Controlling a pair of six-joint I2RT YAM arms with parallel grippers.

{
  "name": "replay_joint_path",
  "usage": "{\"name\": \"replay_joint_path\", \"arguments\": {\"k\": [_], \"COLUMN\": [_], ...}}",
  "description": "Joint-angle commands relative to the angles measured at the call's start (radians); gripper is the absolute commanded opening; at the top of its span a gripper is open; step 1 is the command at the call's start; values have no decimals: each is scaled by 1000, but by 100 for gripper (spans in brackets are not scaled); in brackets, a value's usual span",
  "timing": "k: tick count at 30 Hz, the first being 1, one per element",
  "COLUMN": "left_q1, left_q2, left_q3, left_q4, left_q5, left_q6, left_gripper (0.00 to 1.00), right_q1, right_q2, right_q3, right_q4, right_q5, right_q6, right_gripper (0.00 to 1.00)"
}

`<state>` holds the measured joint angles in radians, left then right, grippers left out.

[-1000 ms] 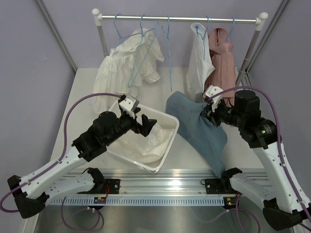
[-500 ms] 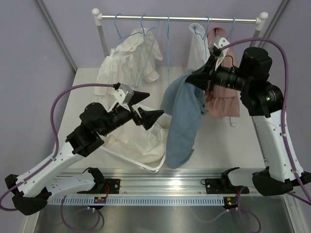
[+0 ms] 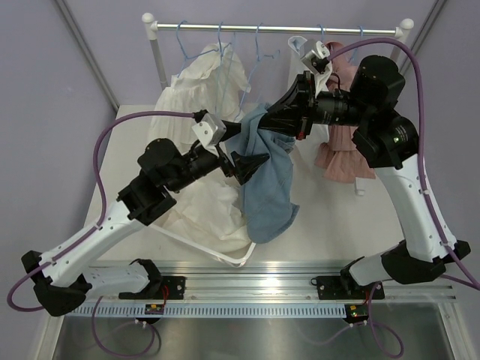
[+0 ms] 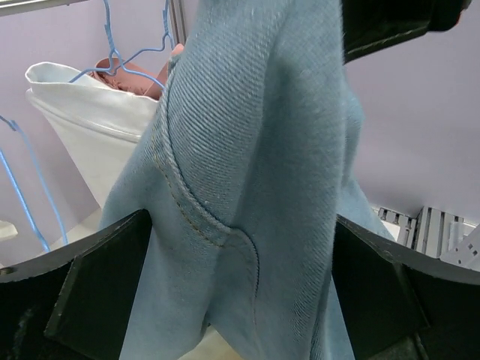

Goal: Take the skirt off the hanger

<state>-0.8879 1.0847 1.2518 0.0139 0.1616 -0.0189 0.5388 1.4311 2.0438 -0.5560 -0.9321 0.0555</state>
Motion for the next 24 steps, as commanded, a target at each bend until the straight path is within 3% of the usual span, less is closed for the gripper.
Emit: {"name": "replay_joint_path", "arguments": {"k": [1, 4, 6, 7, 8, 13, 16, 17, 18, 20, 21, 24], "left_q1": [3, 4, 4, 4, 3, 3, 4, 3, 3, 4, 4, 4], "left_q2": [20, 37, 35, 32, 30, -31, -74, -104, -121, -170, -186, -236], "left_q3": [58, 73, 78, 81, 87, 57, 41, 44, 49, 60, 73, 90], "left_q4": [52, 55, 61, 61, 61, 81, 34, 14, -41, -95, -154, -263], "left_q5": [10, 7, 12, 13, 18, -13, -66, -97, -115, -157, -195, -287], "left_q6": [51, 51, 53, 54, 54, 66, 95, 106, 117, 148, 158, 189], "left_gripper": [99, 97, 86, 79, 60, 2, 0, 0, 0, 0, 0, 0], "right_q1": [18, 27, 30, 33, 35, 36, 36, 36, 36, 35, 35, 21], "right_q2": [-5, 9, 22, 26, 37, 64, 74, 74, 72, 65, 60, 37], "right_q3": [72, 85, 87, 87, 87, 69, 72, 75, 79, 81, 79, 66], "right_q4": [215, 284, 317, 336, 346, 398, 357, 331, 305, 204, 136, 39], "right_q5": [-112, -148, -155, -158, -162, -177, -172, -160, -152, -111, -91, -53], "right_q6": [148, 222, 256, 279, 290, 342, 297, 271, 245, 135, 56, -78], "right_gripper": [0, 0, 0, 0, 0, 0, 6, 12, 26, 44, 65, 84]}}
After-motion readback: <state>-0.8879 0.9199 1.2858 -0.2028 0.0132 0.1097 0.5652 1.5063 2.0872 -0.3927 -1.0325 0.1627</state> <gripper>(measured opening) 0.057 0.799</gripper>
